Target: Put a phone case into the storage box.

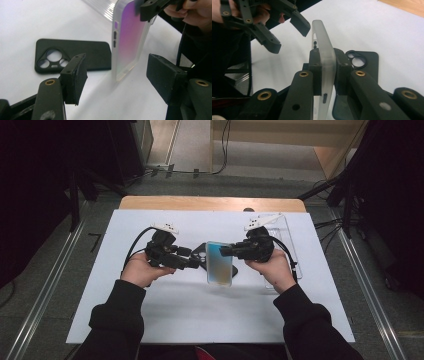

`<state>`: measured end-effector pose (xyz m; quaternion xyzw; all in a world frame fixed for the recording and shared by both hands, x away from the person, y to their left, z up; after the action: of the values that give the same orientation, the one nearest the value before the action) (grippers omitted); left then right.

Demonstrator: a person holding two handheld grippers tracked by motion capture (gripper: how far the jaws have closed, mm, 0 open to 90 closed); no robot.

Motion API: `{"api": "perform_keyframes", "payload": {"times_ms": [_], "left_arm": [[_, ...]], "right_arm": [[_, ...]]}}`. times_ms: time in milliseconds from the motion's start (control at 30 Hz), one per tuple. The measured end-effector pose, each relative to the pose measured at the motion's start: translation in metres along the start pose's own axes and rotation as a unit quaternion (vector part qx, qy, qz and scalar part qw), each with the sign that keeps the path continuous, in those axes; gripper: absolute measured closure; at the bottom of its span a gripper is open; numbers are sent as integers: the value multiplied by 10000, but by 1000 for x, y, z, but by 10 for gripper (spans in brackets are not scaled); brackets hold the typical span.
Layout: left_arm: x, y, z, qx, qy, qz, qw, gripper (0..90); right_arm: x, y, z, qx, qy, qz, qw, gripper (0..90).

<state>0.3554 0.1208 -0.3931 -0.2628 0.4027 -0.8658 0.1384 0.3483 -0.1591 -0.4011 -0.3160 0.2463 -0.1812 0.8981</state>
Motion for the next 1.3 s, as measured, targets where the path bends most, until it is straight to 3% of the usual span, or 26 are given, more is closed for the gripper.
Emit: {"api": "perform_keyframes", "payload": {"times_ms": [67, 200, 333, 467, 600, 967, 1067, 1167, 1233, 1300], "left_arm": [[2, 0, -1, 11, 152, -8, 9999, 319], [5, 4, -3, -70, 251, -53, 9996, 318], [7, 8, -4, -99, 390, -112, 9991, 320], [10, 11, -4, -170, 546, -188, 9982, 321], [10, 12, -3, -191, 552, -298, 9978, 323], [14, 11, -2, -12, 848, -573, 9947, 367], [18, 13, -3, 11, 999, -637, 9930, 447], [21, 14, -7, 30, 1436, -738, 9869, 684], [19, 15, -8, 12, 1403, -957, 9855, 777], [17, 17, -9, -38, 1426, -1116, 9835, 795]], "right_arm": [[0, -1, -1, 43, -26, 103, 9999, 771], [-4, -4, -3, -10, -237, 113, 9997, 770], [-7, -5, -3, -36, -402, 276, 9988, 771], [-13, -1, -2, -175, -687, 321, 9970, 771], [-20, 2, -2, -233, -1057, 289, 9937, 770], [-25, 9, -5, -353, -1248, 591, 9898, 769], [-26, 11, -5, -386, -1275, 669, 9888, 769], [-27, 12, -6, -393, -1356, 750, 9871, 769], [-28, 12, -6, -425, -1381, 791, 9863, 769], [-28, 13, -6, -444, -1397, 823, 9858, 770]]}}
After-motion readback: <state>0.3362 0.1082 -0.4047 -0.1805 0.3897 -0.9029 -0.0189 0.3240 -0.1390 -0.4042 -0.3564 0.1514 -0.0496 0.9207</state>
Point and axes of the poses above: each handheld gripper's, and its own axes: y roughly forward along the jaws, z roughly out of its top, x roughly to its right, the point moved 1 cm from there along y, roughly forward along the jaws, and after that the axes turned 10 degrees about -x, right-handed, at the moved point
